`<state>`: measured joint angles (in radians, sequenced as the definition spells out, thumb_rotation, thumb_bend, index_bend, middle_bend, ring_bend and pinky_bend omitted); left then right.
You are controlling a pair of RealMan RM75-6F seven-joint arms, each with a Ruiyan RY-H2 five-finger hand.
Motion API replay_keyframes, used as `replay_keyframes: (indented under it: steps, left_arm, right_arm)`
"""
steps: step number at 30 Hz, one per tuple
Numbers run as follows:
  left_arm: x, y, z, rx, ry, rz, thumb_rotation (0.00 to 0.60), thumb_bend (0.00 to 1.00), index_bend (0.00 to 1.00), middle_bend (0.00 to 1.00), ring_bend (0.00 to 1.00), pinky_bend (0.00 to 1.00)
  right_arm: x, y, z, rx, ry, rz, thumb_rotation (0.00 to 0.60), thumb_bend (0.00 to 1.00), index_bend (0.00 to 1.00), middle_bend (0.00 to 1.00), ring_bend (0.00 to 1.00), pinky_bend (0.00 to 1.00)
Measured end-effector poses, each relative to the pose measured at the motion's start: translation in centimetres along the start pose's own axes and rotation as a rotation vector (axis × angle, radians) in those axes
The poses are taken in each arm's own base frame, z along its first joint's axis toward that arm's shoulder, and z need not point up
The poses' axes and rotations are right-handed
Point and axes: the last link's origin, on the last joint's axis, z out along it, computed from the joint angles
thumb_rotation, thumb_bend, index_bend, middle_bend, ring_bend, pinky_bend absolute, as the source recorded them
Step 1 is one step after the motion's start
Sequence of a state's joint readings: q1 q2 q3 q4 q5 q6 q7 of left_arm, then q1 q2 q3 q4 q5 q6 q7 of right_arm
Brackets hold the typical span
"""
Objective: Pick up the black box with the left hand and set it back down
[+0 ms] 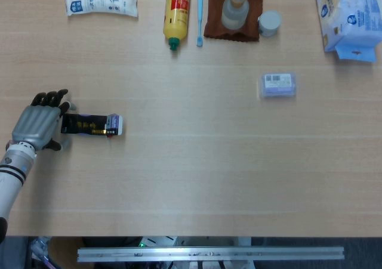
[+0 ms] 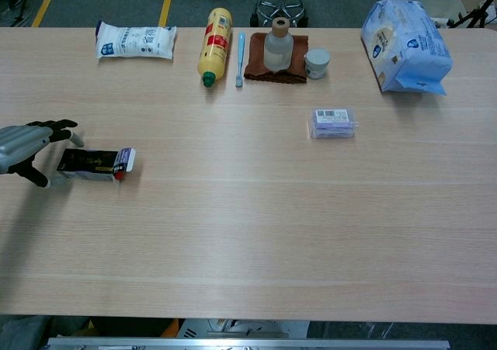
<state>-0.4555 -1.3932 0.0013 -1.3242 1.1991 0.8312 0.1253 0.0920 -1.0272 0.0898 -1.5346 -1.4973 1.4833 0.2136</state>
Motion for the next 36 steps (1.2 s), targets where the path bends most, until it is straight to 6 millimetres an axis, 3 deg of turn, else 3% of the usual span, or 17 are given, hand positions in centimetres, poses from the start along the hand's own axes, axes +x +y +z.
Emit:
replay_keyframes:
  steps: [20, 36]
  left_arm:
    - [-0.02, 0.83, 0.21, -0.03, 0.009, -0.019, 0.6, 0.28, 0.26, 0.0, 0.0, 0.04]
    - [-0.06, 0.75, 0.45, -0.033, 0.04, -0.018, 0.6, 0.28, 0.39, 0.0, 0.0, 0.04]
  right_arm:
    - [-0.2, 0.25, -0.1, -0.005, -0.003, 0.005, 0.6, 0.32, 0.32, 0.26, 0.19, 0.29]
    - [-0.3, 0.26, -0.09, -0.006, -0.004, 0.007, 0.6, 0.32, 0.32, 0.26, 0.19, 0.29]
